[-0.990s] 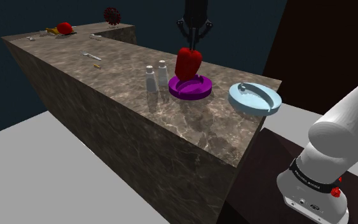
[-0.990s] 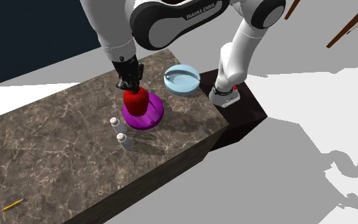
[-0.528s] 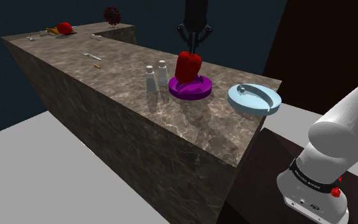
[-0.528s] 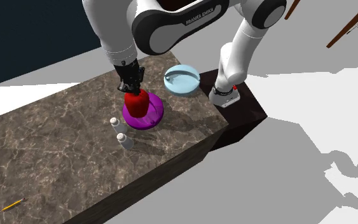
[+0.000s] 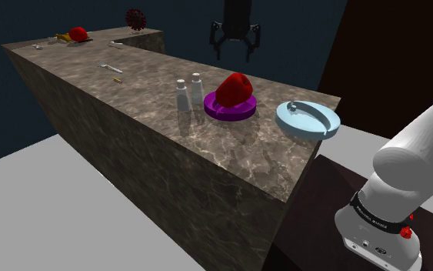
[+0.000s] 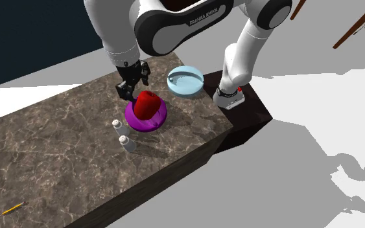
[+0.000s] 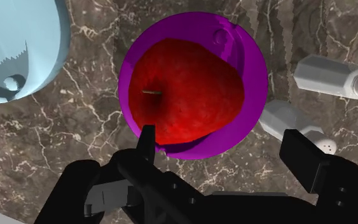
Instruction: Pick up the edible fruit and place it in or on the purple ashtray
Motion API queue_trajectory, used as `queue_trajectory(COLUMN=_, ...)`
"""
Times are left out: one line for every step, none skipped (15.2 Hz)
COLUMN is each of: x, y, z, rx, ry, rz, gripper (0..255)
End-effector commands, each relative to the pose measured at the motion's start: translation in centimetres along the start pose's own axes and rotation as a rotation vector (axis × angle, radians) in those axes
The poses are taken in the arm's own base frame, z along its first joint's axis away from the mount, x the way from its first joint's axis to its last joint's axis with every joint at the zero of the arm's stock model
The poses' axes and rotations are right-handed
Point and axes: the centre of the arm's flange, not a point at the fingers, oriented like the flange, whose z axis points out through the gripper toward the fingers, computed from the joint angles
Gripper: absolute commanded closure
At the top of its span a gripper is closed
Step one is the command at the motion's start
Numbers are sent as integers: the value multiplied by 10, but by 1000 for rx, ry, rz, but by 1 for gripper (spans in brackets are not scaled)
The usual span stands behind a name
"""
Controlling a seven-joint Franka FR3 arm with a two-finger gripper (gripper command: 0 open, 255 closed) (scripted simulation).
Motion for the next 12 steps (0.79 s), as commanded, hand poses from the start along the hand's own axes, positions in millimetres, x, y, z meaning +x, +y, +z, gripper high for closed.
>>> queue_trajectory(x=0, y=0, z=-13, rx=0, ry=0, rz=0, gripper=0)
queue_trajectory(x=0, y=0, z=-26, rx=0, ry=0, rz=0, gripper=0)
queue_trajectory(x=0, y=0, z=-40, rx=0, ry=0, rz=0, gripper=0)
queue_trajectory(x=0, y=0, z=-50, rx=0, ry=0, rz=0, gripper=0)
queue_trajectory(x=0, y=0, z=-50, rx=0, ry=0, rz=0, gripper=0)
queue_trajectory(x=0, y=0, z=-50, rx=0, ry=0, rz=0, gripper=0)
queue_trajectory(x=0, y=0, z=-50, rx=0, ry=0, rz=0, gripper=0)
queue_trajectory(x=0, y=0, z=-50, rx=0, ry=0, rz=0, gripper=0)
queue_trajectory(x=0, y=0, z=-50, rx=0, ry=0, rz=0, gripper=0)
queue_trajectory(x=0, y=0, z=-50, rx=0, ry=0, rz=0, gripper=0)
queue_trajectory(x=0, y=0, z=-50, rx=0, ry=0, rz=0, gripper=0)
queue_trajectory(x=0, y=0, z=-50, rx=0, ry=0, rz=0, gripper=0)
